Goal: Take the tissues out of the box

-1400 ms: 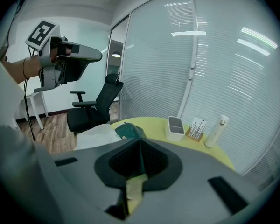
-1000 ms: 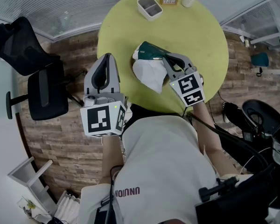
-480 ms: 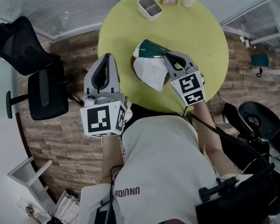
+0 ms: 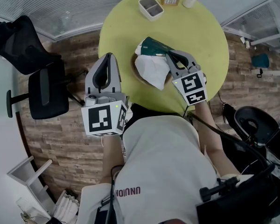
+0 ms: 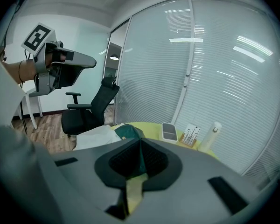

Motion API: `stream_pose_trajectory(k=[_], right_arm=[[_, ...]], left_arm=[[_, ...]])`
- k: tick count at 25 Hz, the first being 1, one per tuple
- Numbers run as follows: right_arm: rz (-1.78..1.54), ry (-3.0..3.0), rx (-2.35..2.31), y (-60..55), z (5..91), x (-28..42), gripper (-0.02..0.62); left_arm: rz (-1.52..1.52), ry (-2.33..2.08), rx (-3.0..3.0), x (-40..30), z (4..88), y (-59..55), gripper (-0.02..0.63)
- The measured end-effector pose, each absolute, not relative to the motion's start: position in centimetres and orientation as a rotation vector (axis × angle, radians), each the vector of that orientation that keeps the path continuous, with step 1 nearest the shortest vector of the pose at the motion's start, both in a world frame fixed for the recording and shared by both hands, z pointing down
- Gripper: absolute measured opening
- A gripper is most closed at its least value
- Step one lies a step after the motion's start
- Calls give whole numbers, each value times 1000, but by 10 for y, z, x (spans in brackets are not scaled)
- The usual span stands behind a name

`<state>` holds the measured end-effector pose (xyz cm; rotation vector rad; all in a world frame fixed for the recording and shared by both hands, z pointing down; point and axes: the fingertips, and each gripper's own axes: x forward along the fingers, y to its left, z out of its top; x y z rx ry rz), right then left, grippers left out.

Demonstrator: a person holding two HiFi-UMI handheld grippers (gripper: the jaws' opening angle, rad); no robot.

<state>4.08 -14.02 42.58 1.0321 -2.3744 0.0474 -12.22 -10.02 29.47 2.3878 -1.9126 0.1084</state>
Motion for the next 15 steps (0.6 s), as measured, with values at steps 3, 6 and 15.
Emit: stream_pose_trajectory(k=[3, 6, 15], right_arm=[[41, -2375, 1043, -141, 423, 42, 26], [36, -2375, 1053, -142, 421, 44, 26], [25, -2363, 1077, -148, 418, 48, 26]], left_arm=[[108, -1914, 2384, -122, 295, -100, 12], [108, -1915, 2385, -122, 294, -99, 12], [114, -1913, 2392, -122, 295, -101, 12]])
